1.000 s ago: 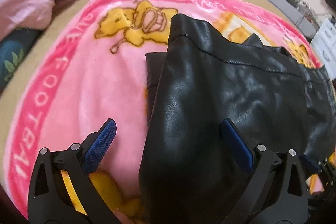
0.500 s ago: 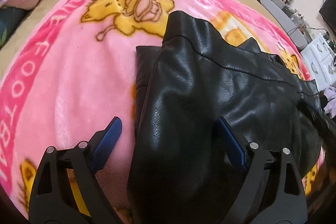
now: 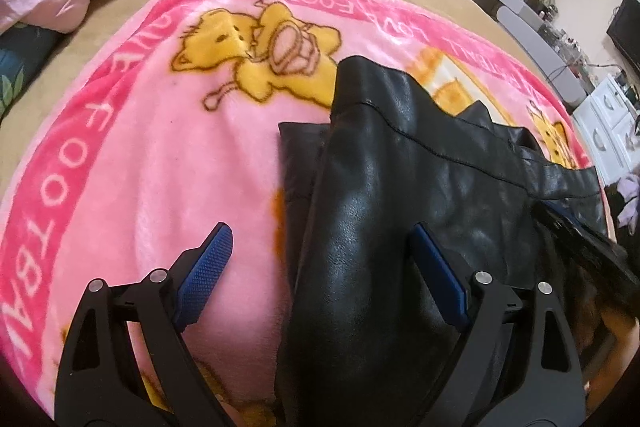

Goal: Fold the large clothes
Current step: 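Pinch the folded jacket edge with both tools and smooth it flat, then grasp the jacket edge with both tools and lift it upward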

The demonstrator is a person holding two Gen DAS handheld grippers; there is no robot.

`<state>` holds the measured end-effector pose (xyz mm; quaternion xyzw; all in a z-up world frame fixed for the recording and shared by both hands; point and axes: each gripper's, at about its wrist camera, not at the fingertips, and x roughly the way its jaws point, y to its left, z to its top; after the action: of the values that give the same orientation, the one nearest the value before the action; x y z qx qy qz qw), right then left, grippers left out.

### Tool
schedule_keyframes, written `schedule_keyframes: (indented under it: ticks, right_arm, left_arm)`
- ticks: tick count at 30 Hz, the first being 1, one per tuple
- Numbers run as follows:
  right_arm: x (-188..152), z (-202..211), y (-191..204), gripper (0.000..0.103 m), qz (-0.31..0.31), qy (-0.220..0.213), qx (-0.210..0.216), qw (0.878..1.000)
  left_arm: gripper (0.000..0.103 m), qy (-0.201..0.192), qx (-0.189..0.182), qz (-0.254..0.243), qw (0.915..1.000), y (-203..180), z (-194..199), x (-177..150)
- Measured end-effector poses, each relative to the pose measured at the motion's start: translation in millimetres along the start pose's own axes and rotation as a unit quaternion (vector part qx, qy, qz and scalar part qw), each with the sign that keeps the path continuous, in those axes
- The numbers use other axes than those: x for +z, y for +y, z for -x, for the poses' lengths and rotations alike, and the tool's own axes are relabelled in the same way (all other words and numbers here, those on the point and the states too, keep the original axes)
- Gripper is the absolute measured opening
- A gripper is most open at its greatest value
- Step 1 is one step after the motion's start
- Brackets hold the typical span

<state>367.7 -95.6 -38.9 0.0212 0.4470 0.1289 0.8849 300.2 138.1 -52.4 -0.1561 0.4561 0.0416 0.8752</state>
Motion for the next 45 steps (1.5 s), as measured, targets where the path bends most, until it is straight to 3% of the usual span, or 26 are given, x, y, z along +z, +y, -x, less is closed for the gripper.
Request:
schedule_keyframes:
  ticks: [5,9,14,17,18,22,25,32,35,40,42,45]
  right_arm:
    - [-41,34,13,0.032,0.021,-0.011,-0.013,1.0]
    - [-73,27,9,0.032,0.011,0.004,-0.015,1.0]
    - [-71,28,9,0.034,0.008,-0.001,-0.004,1.0]
    - [-72,52,27,0.058,0.035,-0.04,0.049,0.997]
    - [-74,57,37,0.07,0.054,-0.047,0.055,0.996]
    - [-90,67,98,0.089,0.187,-0.07,0.08,0.977]
    - [-103,57,135,0.093,0.265,-0.061,0.079,0.959]
    - [-121,11,184,0.093,0.385,-0.049,-0.033,0.921]
    - [-120,3,196,0.091,0.413,-0.074,-0.061,0.905]
    - [-124,7,203,0.051,0.436,-0.108,-0.067,0.891]
    - [-128,11,205,0.041,0.451,-0.119,-0.078,0.881]
    - [-129,22,208,0.033,0.448,-0.132,-0.084,0.88]
  left_arm:
    - [0.083,-0.007,0.005,0.004,1.0,5,4,3]
    - [0.083,-0.008,0.002,0.011,0.9999,10,6,4]
    - [0.084,-0.009,0.001,0.014,0.9999,12,8,6]
    - [0.087,-0.009,-0.004,0.024,0.9997,18,9,8]
    - [0.088,-0.01,-0.005,0.029,0.9995,22,10,9]
    - [0.093,-0.009,-0.008,0.052,0.9986,37,12,13]
    - [0.093,-0.007,-0.005,0.061,0.9981,46,14,13]
    - [0.093,0.008,-0.017,0.073,0.9971,61,12,14]
    - [0.093,0.014,-0.027,0.072,0.9969,59,9,13]
    - [0.093,0.025,-0.061,0.083,0.9944,62,6,13]
    - [0.093,0.032,-0.094,0.095,0.9905,62,5,13]
    - [0.093,0.05,-0.145,0.117,0.9812,60,-3,10]
